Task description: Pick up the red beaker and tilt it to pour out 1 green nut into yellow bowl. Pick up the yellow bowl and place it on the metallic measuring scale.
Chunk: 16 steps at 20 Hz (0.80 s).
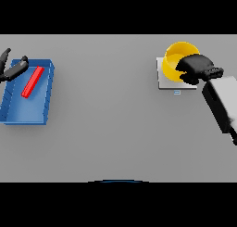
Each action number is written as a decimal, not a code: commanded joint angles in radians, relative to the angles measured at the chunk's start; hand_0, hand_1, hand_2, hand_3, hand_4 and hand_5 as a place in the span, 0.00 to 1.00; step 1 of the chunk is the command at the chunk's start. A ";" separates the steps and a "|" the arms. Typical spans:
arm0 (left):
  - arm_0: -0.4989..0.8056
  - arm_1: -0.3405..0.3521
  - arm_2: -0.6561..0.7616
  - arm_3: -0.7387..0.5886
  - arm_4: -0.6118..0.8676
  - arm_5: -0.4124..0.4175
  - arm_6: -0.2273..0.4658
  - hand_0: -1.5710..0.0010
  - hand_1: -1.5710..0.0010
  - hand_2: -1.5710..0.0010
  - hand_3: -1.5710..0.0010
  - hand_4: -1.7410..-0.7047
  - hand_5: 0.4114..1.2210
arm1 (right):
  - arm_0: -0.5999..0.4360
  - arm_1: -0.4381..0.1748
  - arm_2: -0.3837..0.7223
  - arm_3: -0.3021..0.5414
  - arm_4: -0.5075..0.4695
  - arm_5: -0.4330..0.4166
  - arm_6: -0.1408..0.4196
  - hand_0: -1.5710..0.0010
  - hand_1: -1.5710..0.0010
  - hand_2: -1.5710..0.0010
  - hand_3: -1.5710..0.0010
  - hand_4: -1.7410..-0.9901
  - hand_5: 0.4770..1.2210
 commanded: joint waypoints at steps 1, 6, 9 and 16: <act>-0.003 -0.005 -0.005 0.000 -0.001 0.000 0.005 1.00 1.00 1.00 1.00 0.87 0.45 | 0.004 -0.003 -0.001 -0.005 -0.003 0.006 0.002 0.01 0.09 0.15 0.29 0.08 1.00; -0.013 -0.002 0.007 -0.001 0.011 -0.002 0.012 1.00 1.00 1.00 1.00 0.87 0.44 | 0.004 0.008 -0.032 -0.014 -0.048 0.056 0.034 0.52 0.57 0.63 0.70 0.30 0.60; -0.005 0.001 0.007 0.008 0.010 -0.007 0.007 1.00 1.00 1.00 1.00 0.88 0.42 | 0.007 0.000 -0.034 -0.017 -0.054 0.076 0.030 0.75 0.76 0.81 0.84 0.35 0.50; -0.005 -0.001 0.003 -0.005 0.006 -0.001 0.009 1.00 1.00 1.00 1.00 0.88 0.43 | -0.008 -0.002 -0.009 0.007 -0.027 0.093 0.043 0.95 0.95 0.96 0.97 0.46 0.42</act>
